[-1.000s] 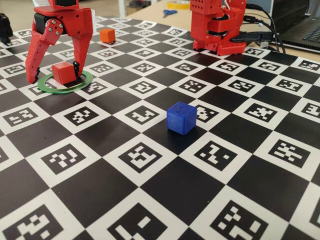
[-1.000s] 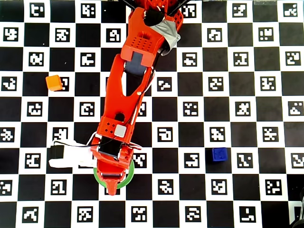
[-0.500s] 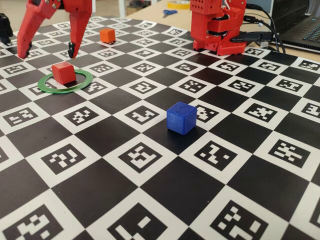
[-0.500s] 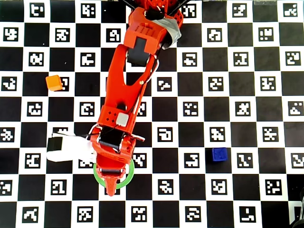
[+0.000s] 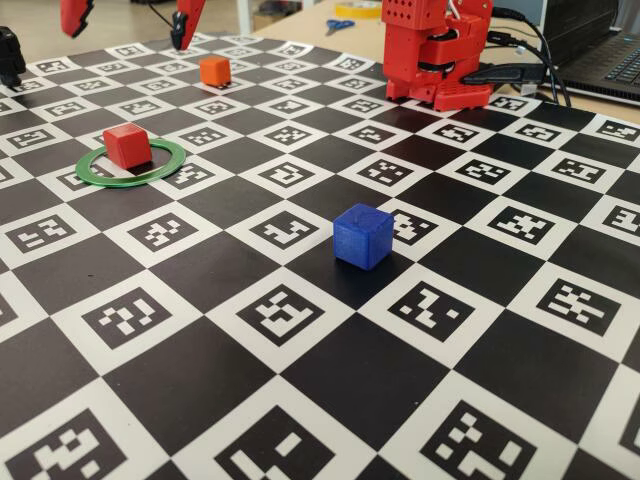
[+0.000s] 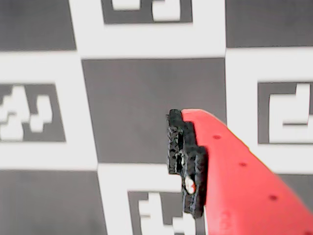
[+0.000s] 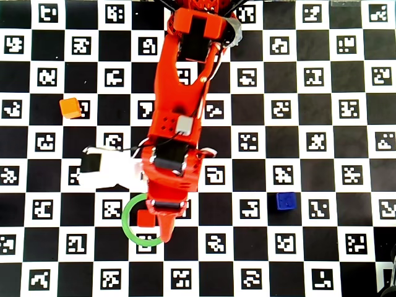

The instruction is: Grab the red cube then put it in the green circle then put the blue cube on top and finally the orange cube on top

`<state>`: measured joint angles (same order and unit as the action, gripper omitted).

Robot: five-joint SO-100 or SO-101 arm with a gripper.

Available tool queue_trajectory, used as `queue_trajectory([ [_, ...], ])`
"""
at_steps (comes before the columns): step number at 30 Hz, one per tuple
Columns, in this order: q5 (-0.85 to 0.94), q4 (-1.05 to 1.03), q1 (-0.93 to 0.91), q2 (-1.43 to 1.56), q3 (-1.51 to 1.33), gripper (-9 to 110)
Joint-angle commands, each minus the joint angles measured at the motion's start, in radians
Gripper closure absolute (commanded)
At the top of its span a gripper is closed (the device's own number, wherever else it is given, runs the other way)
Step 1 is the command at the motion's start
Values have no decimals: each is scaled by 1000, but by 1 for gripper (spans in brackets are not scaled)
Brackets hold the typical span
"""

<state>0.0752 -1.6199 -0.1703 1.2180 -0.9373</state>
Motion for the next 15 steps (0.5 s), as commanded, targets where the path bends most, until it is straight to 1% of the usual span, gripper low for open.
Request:
queue_trajectory([
  [1, -87, -37, 71, 163, 18, 56],
  [5, -201, -75, 146, 184, 37, 58],
  [15, -250, -101, 331, 202, 25, 59],
])
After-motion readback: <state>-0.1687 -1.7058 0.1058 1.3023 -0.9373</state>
